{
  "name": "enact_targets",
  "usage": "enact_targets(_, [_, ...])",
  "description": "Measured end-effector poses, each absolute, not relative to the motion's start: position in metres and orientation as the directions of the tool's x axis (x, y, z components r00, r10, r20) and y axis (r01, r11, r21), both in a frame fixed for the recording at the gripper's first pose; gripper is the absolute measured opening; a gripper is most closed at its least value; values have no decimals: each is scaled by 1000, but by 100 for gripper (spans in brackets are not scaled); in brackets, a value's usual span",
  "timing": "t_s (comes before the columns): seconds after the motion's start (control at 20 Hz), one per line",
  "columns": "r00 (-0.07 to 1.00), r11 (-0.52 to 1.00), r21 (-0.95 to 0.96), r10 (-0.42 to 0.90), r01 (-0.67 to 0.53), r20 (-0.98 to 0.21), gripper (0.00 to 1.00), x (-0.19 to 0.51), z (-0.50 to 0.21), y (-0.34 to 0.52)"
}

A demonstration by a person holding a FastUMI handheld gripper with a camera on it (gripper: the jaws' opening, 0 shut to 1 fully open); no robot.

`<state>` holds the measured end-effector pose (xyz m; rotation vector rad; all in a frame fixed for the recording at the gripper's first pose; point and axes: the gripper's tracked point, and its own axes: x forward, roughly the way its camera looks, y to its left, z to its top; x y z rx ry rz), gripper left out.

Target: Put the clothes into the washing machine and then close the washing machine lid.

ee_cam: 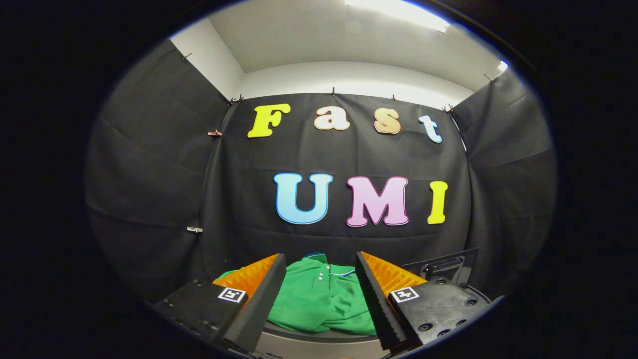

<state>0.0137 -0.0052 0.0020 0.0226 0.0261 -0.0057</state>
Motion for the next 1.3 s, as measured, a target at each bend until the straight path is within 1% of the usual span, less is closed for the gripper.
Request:
enact_targets(0.1, [1000,999,42,-10,11,-27,89,21,4,-8])
enact_targets(0.2, [999,998,64,-13,16,-53,89,30,-4,-6])
enact_targets(0.4, [993,999,17,-38,40,-111,90,53,-17,-6])
enact_targets(0.65, [967,999,-5,-41,41,-250,89,99,-43,0])
enact_targets(0.8, [913,999,37,-21,40,-407,90,118,-72,5])
enact_targets(0.85, [888,999,25,-28,44,-459,90,124,-83,4])
enact_targets(1.0, [820,998,16,-45,66,-571,87,136,-111,1])
enact_targets(1.1, [748,999,11,-27,45,-663,88,136,-144,9])
enact_targets(1.2, [644,998,-26,-53,52,-763,88,125,-180,1])
enact_targets(1.3, [638,997,-10,-60,82,-768,89,129,-178,-1])
